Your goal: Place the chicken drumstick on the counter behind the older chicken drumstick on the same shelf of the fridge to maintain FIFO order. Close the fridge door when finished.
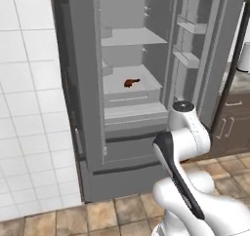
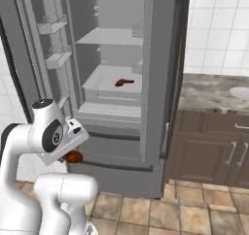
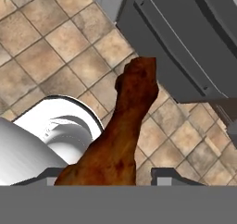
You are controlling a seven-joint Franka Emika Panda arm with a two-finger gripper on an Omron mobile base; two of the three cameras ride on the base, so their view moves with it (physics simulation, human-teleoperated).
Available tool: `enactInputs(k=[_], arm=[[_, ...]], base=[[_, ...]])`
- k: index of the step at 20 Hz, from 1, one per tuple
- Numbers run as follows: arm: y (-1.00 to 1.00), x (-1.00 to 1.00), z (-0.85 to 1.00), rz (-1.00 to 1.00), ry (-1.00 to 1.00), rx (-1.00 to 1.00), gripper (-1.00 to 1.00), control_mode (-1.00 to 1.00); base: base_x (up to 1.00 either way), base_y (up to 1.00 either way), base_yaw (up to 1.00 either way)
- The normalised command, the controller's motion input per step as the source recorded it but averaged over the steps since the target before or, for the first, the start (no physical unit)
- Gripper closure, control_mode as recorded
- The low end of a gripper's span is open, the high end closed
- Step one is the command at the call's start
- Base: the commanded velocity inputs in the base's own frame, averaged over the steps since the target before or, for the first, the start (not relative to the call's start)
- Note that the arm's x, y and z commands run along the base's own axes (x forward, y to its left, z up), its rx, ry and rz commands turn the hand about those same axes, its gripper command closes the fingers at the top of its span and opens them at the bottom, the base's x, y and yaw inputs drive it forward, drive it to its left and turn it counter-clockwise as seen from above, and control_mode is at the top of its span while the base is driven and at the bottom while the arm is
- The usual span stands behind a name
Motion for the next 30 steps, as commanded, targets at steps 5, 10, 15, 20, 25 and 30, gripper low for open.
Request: enactInputs(k=[5,10,15,20,25,30], arm=[[0.00,0.00,0.00,0.00,0.00,0.00,1.00,1.00],[0.00,0.00,0.00,0.00,0.00,0.00,1.00,1.00],[0.00,0.00,0.00,0.00,0.00,0.00,1.00,1.00],[0.00,0.00,0.00,0.00,0.00,0.00,1.00,1.00],[0.00,0.00,0.00,0.00,0.00,0.00,1.00,1.00],[0.00,0.00,0.00,0.00,0.00,0.00,1.00,1.00]], base=[[0.81,0.00,-0.05],[0.64,0.00,-0.03],[0.57,0.00,0.00],[0.78,0.00,0.00],[0.87,0.00,0.00],[0.80,-0.13,0.02]])
